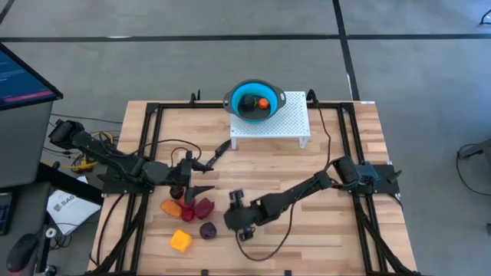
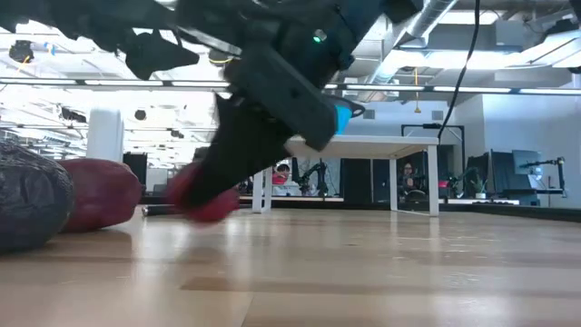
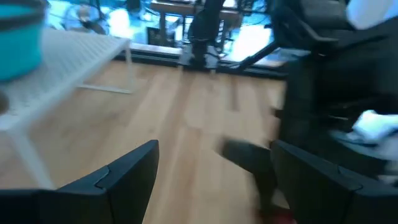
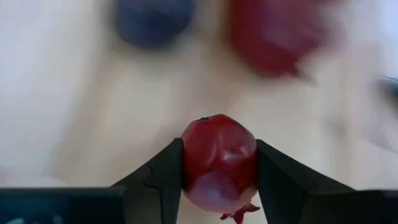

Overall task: Pick & Place Fruit
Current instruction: Put the red pomegranate into the blue strainer bowl on the shelf

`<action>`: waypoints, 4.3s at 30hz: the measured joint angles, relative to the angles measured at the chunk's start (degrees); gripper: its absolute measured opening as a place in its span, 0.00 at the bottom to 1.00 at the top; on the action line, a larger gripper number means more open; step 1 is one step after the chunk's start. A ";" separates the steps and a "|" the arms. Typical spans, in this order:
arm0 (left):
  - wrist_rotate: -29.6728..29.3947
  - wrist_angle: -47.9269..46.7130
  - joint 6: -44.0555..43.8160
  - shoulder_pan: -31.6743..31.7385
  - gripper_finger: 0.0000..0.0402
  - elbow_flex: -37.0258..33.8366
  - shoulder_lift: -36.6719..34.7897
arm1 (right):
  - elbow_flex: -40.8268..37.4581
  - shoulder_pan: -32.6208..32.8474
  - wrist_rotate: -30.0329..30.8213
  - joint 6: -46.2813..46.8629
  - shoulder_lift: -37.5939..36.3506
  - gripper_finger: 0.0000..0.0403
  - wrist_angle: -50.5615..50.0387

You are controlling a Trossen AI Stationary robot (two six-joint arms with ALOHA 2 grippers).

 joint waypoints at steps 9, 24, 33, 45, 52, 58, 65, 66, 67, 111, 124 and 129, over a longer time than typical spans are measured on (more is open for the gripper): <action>8.43 2.58 -10.54 4.22 0.75 0.00 2.34 | 0.13 -1.73 26.30 -14.46 -6.64 0.44 1.23; -0.60 12.37 -10.58 9.27 0.75 -0.04 13.92 | 0.13 -4.06 39.52 -16.21 -6.47 0.44 6.39; 3.38 14.87 -9.26 9.51 0.75 -0.02 13.90 | 0.08 -2.15 39.39 -19.00 -6.42 0.44 11.93; 4.24 17.40 -6.98 9.30 0.65 0.00 13.90 | 0.09 -2.10 38.76 -20.84 -6.42 0.46 15.22; 6.65 17.38 -5.62 9.31 0.46 0.00 13.90 | 0.09 -2.58 37.97 -17.96 -6.42 0.53 14.64; 7.09 17.65 -5.58 9.29 0.49 -0.02 13.90 | 0.13 -3.12 34.73 -16.81 -6.42 0.62 12.31; 9.87 17.36 -5.28 9.35 0.50 -0.02 13.90 | 0.11 -1.61 34.58 -13.43 -8.51 0.75 0.07; 11.37 17.34 -5.16 9.37 0.49 -0.02 13.90 | 0.11 -1.29 34.57 -11.63 -9.01 0.75 -2.40; 12.80 17.32 -5.14 9.37 0.49 -0.02 13.90 | 0.11 -0.97 34.56 -9.68 -9.62 0.76 -4.96; 50.35 28.48 -7.32 12.61 0.52 0.02 13.86 | -20.48 2.68 12.37 -48.79 -11.76 0.76 65.78; 48.80 28.96 -7.31 12.60 0.54 0.02 13.86 | -20.48 -0.06 5.18 -48.60 -11.76 0.57 65.69; 48.48 28.99 -7.13 12.59 0.55 0.02 13.86 | -20.48 0.16 4.98 -48.57 -11.76 0.46 65.71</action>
